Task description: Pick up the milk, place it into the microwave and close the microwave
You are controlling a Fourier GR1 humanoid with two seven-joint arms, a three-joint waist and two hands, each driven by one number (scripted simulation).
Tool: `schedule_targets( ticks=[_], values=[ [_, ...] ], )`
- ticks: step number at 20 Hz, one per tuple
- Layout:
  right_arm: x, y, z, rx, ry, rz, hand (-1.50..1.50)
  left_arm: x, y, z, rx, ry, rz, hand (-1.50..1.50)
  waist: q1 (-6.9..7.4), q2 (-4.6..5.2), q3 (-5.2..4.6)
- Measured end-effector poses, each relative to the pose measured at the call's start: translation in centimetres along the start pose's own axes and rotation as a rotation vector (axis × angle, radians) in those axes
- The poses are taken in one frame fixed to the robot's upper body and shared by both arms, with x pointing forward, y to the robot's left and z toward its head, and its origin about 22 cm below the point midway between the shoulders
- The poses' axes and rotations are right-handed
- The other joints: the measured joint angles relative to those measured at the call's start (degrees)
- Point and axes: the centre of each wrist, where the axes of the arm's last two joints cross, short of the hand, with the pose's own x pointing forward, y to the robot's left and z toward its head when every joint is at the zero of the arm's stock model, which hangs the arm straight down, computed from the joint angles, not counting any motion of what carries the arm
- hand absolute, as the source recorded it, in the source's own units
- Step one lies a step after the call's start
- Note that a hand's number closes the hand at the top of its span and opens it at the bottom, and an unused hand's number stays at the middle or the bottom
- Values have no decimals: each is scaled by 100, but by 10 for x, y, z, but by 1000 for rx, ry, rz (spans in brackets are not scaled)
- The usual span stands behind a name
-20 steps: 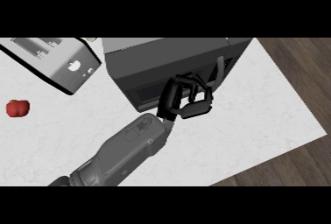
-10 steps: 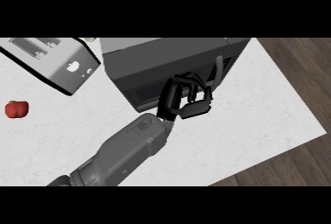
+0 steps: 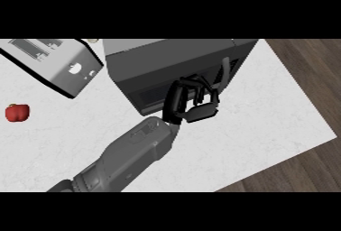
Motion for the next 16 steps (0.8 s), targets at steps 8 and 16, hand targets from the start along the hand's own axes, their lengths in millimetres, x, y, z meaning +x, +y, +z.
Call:
schedule_targets(
  ticks=[8, 16],
  values=[
    [4, -16, -4, 3, 6, 30, -150, -1, -1, 0, 3, -19, 1, 150, 1, 19, 16],
    [-3, -27, -3, -24, 0, -23, -150, -1, -3, -1, -4, -31, 8, 150, 30, 44, 25]
  ],
)
